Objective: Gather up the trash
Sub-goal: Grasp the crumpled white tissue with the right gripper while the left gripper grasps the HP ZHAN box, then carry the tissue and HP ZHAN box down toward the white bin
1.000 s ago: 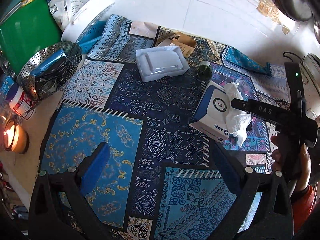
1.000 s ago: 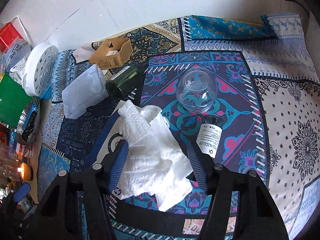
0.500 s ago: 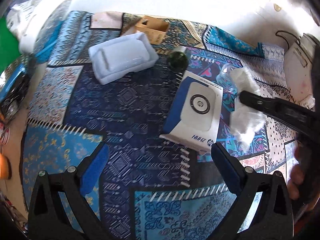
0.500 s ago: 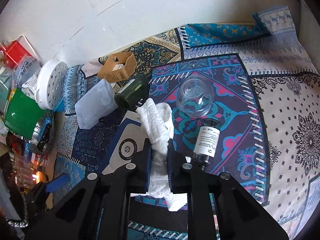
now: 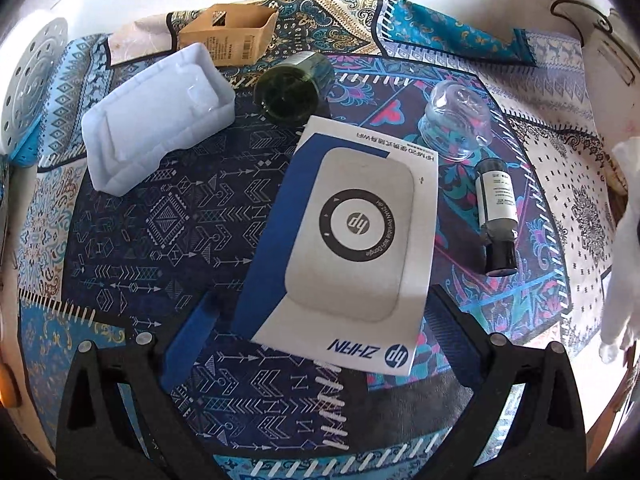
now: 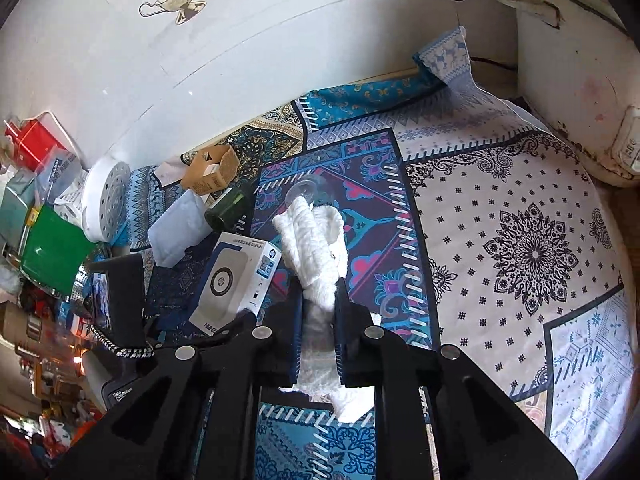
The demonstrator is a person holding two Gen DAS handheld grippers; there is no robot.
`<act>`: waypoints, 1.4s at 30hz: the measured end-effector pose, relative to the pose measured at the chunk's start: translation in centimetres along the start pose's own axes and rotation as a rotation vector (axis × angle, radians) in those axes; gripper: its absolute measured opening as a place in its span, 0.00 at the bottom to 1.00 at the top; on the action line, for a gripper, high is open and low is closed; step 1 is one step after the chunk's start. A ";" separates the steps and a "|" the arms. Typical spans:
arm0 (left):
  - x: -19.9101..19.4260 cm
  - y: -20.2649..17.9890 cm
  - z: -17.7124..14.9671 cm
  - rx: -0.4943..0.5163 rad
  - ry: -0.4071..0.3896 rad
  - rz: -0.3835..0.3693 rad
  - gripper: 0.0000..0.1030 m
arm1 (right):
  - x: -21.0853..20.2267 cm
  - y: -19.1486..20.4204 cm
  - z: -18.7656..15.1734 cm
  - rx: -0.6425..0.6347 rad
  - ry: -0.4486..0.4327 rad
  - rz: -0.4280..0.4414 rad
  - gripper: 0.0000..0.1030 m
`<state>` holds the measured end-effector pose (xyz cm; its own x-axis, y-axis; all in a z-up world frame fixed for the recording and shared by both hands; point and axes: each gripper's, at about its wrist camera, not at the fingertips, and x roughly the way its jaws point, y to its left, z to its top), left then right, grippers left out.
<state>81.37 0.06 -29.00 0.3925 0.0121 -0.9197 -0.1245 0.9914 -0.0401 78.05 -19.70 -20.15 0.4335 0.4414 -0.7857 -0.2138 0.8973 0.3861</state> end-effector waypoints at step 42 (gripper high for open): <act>-24.3 16.5 -26.2 0.000 -0.245 -0.120 0.73 | -9.3 20.9 -23.8 -0.082 -0.099 -0.009 0.12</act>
<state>45.90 12.73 -17.60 0.6131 -0.0739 -0.7865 -0.0644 0.9876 -0.1430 48.72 -5.06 -16.29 0.5196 0.4345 -0.7357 -0.2782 0.9002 0.3352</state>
